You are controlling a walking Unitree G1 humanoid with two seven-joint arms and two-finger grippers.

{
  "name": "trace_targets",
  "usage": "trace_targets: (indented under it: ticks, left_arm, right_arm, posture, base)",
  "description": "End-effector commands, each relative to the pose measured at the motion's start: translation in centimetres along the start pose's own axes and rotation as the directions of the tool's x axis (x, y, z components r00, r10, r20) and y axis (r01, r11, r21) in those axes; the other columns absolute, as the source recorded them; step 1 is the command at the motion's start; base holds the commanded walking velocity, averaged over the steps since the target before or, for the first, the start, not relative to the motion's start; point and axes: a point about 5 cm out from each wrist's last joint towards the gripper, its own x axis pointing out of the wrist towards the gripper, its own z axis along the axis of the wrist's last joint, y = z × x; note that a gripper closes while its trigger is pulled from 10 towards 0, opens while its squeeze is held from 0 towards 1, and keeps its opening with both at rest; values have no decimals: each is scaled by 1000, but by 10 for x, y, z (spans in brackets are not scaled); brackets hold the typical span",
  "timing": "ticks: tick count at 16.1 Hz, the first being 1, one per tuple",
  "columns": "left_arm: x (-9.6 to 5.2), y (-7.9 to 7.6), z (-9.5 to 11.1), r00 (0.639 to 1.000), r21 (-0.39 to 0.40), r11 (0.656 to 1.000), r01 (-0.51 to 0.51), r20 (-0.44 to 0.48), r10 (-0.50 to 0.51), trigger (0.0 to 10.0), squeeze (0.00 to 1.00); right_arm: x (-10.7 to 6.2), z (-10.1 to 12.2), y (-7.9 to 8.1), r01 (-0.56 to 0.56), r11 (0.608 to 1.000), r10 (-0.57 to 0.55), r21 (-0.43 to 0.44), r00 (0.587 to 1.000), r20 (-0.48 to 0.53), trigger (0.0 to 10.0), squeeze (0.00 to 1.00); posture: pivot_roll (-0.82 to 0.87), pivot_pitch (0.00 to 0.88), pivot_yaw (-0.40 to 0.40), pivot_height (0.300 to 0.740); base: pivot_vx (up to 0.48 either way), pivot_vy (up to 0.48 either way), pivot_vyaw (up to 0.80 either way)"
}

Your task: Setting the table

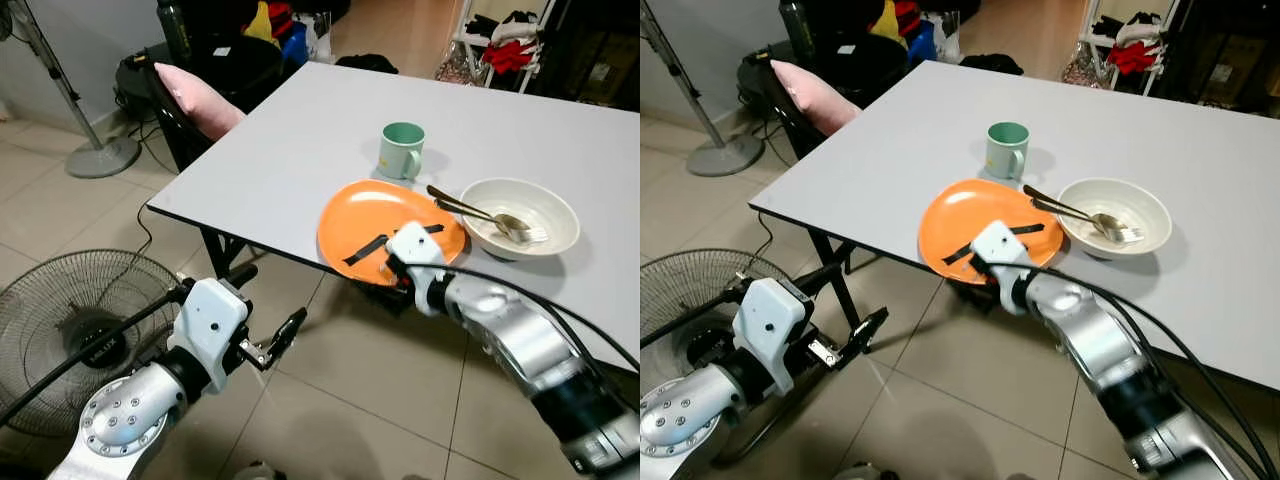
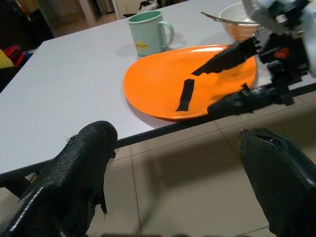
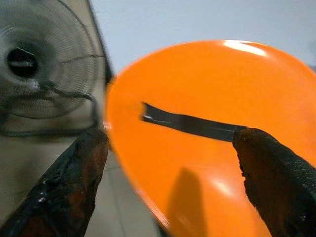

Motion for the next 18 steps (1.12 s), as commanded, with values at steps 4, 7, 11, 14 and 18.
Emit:
trace_targets:
  ticks: [4,7,11,14,18]
  left_arm:
    - [0,2,-2,1000,6,1000,4,-16,-3,10000,0]
    - [2,4,-2,1000,14,1000,-14,-11,14,10000,0]
    - [4,12,-3,996,35,995,-89,-6,89,10000,0]
    - [3,16,-3,992,37,991,-125,-5,126,10000,0]
    - [1,25,0,945,-63,944,-324,25,326,10000,0]
  right_arm:
    - [8,3,-16,96,995,-96,16,995,21,10000,0]
    - [12,4,-14,97,994,-99,41,993,61,10000,0]
    - [16,11,-13,126,991,-131,43,979,157,10000,0]
    - [8,24,-9,99,994,-110,55,958,266,10000,0]
    - [-28,37,0,147,968,-220,204,888,404,10000,0]
  posture:
    - [-12,28,85,740]
    - [-14,23,85,740]
    - [-13,17,82,740]
    - [-13,13,78,740]
    - [-20,0,74,740]
  base:
    - [0,0,0]
    - [0,0,0]
    - [0,0,0]
    - [0,0,0]
    - [0,0,0]
